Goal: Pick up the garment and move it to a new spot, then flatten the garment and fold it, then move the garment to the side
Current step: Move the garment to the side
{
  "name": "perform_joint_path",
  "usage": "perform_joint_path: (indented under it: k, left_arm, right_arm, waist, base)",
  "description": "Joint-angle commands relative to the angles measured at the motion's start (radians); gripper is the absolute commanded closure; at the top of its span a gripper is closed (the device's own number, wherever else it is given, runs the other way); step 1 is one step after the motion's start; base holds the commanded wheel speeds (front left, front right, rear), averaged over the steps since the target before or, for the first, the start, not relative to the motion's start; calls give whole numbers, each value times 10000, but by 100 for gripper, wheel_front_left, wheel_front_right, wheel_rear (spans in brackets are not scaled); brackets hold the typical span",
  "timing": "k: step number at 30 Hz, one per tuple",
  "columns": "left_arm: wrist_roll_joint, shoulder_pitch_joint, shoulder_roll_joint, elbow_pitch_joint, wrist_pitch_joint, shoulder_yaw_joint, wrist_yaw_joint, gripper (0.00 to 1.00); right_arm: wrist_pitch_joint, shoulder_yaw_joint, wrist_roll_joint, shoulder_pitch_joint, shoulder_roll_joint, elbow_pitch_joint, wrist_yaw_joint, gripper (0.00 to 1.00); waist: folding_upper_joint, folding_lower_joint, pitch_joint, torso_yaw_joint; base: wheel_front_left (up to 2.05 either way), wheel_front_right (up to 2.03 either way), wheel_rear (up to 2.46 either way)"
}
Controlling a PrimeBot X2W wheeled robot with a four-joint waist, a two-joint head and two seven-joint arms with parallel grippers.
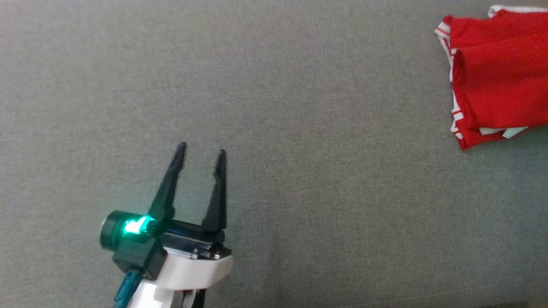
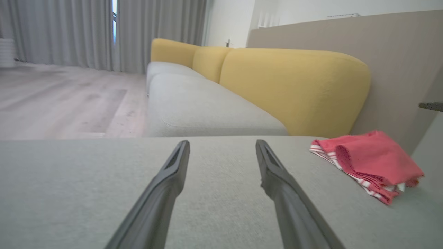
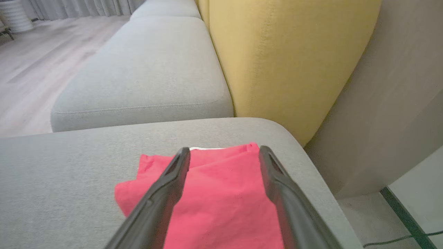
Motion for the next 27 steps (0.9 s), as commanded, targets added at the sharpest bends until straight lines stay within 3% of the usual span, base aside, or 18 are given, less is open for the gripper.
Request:
perform_joint_path:
  k: [1,6,13,18,27]
  left_arm:
    - [-4,-100,-50,-321,-51,366,200,0]
    - [-60,192,-51,-89,-51,335,634,0]
    - [-116,942,-51,68,-51,110,917,0]
    - [-93,1348,-51,6,-51,126,1100,0]
    - [154,2434,-51,-81,-51,341,1385,0]
  right_arm:
    - [-236,211,-160,428,198,-568,-7,0]
    - [-1492,1106,-1329,1886,2047,-1162,-7,0]
    - [-5142,2395,-1948,3790,3957,-347,-7,0]
    - [-6643,3142,-2128,4611,4177,-134,-7,0]
    - [-6774,2717,-2422,6011,4499,-1020,-7,0]
  waist:
    - [0,0,-568,167]
    - [0,0,-1849,421]
    - [0,0,-3447,868]
    - [0,0,-3764,1008]
    - [0,0,-4120,1235]
  base:
    - [0,0,0]
    - [0,0,0]
    - [0,0,0]
    - [0,0,0]
    - [0,0,0]
